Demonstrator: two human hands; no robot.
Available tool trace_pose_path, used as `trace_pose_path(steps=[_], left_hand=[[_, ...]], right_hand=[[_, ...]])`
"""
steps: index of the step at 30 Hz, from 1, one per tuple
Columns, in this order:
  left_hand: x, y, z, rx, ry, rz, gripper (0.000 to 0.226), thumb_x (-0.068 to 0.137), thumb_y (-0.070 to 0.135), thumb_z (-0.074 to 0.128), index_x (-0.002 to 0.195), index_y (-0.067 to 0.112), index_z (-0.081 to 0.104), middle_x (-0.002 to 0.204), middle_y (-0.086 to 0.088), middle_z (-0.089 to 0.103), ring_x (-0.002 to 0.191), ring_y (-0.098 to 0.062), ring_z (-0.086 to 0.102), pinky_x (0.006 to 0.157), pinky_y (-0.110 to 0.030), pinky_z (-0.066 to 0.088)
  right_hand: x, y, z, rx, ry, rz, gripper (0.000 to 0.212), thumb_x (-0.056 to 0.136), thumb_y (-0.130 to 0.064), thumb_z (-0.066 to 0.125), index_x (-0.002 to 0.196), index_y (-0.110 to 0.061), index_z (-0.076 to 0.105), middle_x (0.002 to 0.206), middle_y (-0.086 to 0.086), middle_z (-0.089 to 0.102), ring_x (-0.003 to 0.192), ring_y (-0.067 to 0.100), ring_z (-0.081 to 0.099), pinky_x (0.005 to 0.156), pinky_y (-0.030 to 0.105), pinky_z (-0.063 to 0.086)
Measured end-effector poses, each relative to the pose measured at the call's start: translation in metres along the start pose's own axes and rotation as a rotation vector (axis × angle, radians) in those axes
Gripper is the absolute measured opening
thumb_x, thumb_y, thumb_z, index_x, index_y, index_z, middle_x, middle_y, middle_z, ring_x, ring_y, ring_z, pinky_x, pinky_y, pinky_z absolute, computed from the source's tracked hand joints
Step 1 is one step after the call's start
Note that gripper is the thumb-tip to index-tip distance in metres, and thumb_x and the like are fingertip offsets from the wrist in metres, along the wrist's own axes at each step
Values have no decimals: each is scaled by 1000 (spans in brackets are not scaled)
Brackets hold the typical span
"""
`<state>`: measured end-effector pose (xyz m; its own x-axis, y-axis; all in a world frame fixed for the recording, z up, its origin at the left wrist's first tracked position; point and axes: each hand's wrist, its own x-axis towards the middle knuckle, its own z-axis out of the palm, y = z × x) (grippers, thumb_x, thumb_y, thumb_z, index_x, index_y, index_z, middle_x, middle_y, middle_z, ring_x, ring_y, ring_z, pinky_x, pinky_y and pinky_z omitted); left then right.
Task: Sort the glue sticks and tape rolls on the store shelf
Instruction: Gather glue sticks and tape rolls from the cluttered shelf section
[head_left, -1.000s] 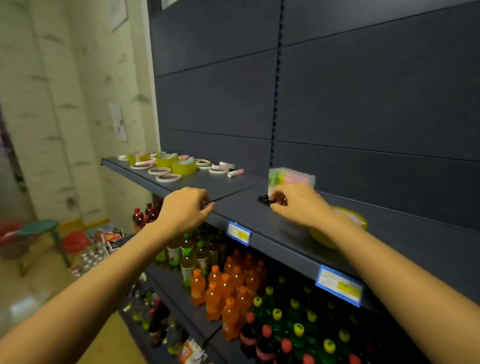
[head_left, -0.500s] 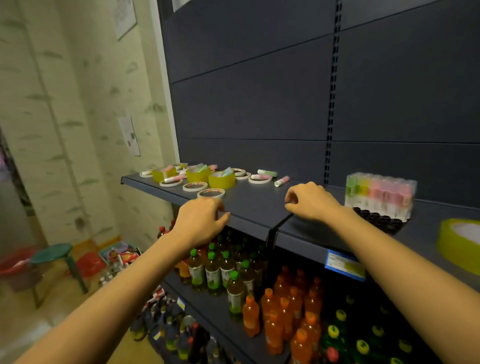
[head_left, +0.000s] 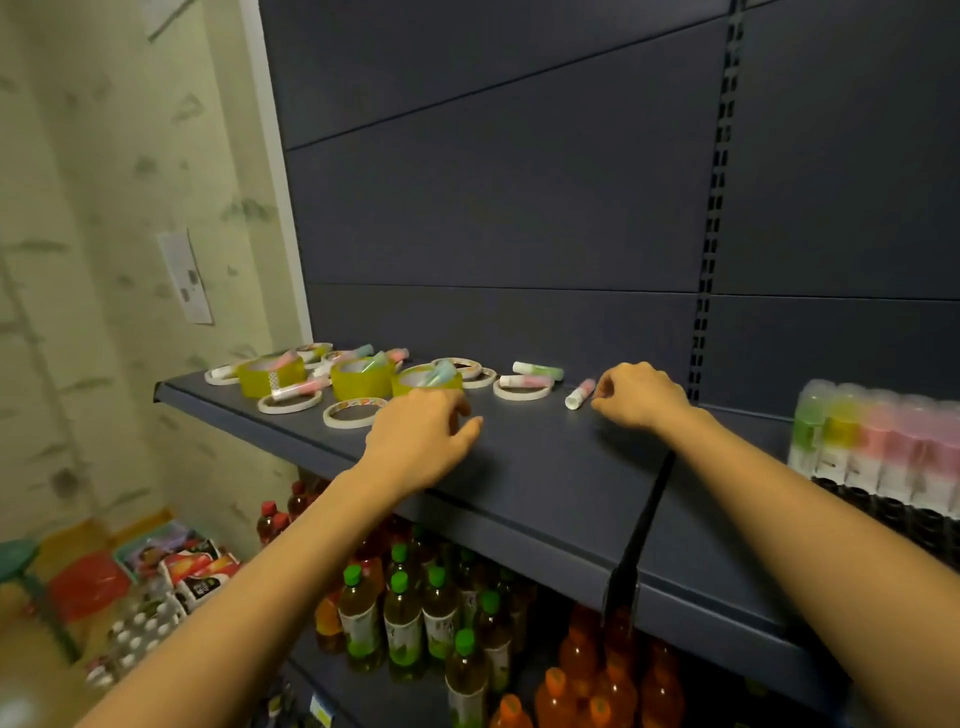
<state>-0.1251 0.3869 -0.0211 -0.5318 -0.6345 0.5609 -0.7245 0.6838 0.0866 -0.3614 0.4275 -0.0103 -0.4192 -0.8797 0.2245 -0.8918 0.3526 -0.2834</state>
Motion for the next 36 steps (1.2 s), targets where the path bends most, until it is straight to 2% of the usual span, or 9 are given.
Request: trace_pose_path(steps=[6,9,11,14,17,23,29,32,36], left_hand=[[56,-17,30,92,-69,105,33,91,45,47,104,19,63,103,-4,66,95,-20,58,77,-32,50],[79,-23,46,82,-80,146,33,90,44,47,105,19,64,105,-3,65,98,-21,58,77,-31,46],[94,-28,55,66,-95,160,32,90,42,47,103,18,64,102,-3,66,96,-20,59,73,-30,44],[114,-37,67,46,-114,176,30,90,40,48,101,18,65,99,-3,66,92,-22,60,70,-30,44],[133,-47,77,23,-151,203,29,90,39,48,101,18,64,100,-5,65,95,-23,60,77,-35,49],[181,-51,94,31,-215,298,28,92,35,49,110,18,61,110,-6,65,99,-24,59,71,-32,42],[220,-39,124,39,-397,363,37,91,36,51,120,14,57,123,-9,59,109,-29,56,83,-37,45],[229,-30,138,36,-462,426,38,93,37,49,119,10,57,121,-11,59,107,-32,56,81,-36,44],[232,-21,149,31,-477,497,26,94,21,46,114,8,58,116,-14,60,101,-33,57,74,-35,41]], right_hand=[[77,-2,11,-11,33,132,25,89,-27,56,107,-11,64,104,9,60,89,26,53,70,31,42],[105,-2,24,-18,5,178,26,90,-30,55,102,-8,62,98,9,57,86,25,52,69,32,41],[120,-2,33,-8,-9,212,30,90,-35,54,104,-8,57,102,10,56,94,28,55,70,32,40],[137,-4,46,-6,9,257,51,88,-40,58,124,-7,43,120,13,54,112,32,53,75,35,41],[148,-8,57,-55,-17,281,65,84,-37,66,130,-6,32,124,13,53,113,32,53,75,35,41],[150,-16,48,-4,-27,255,50,89,-29,58,128,-6,34,121,17,54,107,34,54,75,36,41],[122,-14,25,-40,160,242,37,90,-34,54,122,-16,45,116,11,57,103,34,54,74,35,41],[103,-14,20,-58,248,260,34,90,-39,54,118,-22,47,109,5,61,95,29,57,70,32,40],[78,-12,13,-55,343,299,31,88,-40,55,114,-25,48,103,3,63,88,27,57,68,31,40]])
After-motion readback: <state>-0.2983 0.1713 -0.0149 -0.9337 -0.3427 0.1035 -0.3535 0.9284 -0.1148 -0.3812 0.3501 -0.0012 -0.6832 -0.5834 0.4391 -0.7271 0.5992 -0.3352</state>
